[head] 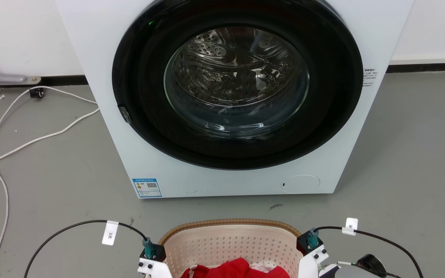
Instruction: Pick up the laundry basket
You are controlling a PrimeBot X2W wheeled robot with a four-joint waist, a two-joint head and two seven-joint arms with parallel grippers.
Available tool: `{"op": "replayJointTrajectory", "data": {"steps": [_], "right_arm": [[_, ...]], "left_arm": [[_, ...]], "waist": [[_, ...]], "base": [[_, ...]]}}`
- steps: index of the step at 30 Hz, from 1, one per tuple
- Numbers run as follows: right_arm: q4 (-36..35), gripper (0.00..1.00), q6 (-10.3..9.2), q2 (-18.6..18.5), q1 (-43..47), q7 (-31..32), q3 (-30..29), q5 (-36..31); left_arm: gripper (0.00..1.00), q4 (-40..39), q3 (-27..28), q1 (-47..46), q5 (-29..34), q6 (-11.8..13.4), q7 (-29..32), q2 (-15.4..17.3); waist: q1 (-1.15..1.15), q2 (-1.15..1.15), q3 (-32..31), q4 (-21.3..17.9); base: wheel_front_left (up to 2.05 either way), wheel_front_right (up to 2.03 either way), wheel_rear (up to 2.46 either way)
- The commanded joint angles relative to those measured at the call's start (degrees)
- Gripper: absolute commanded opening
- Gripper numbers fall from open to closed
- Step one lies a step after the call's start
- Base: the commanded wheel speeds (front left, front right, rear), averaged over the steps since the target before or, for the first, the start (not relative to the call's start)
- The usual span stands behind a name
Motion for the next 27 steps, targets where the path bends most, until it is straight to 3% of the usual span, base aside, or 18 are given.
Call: {"op": "replayJointTrajectory", "data": {"steps": [1,27], "right_arm": [[-0.39,0.0,0.2,0.7,-0.81,-0.29,0.49,-0.07],[-0.71,0.0,0.2,0.67,-0.49,-0.45,0.5,-0.56]], "left_arm": [[0.0,-0.81,-0.36,-0.94,0.18,-1.02,-0.28,-0.82],[0.0,-0.84,-0.55,-0.61,0.34,-1.02,-0.55,-0.77]], "waist": [[0.0,0.0,0.0,0.0],[0.0,0.0,-0.43,0.03]], "base": [[0.0,0.0,0.0],[0.0,0.0,0.0]]}}
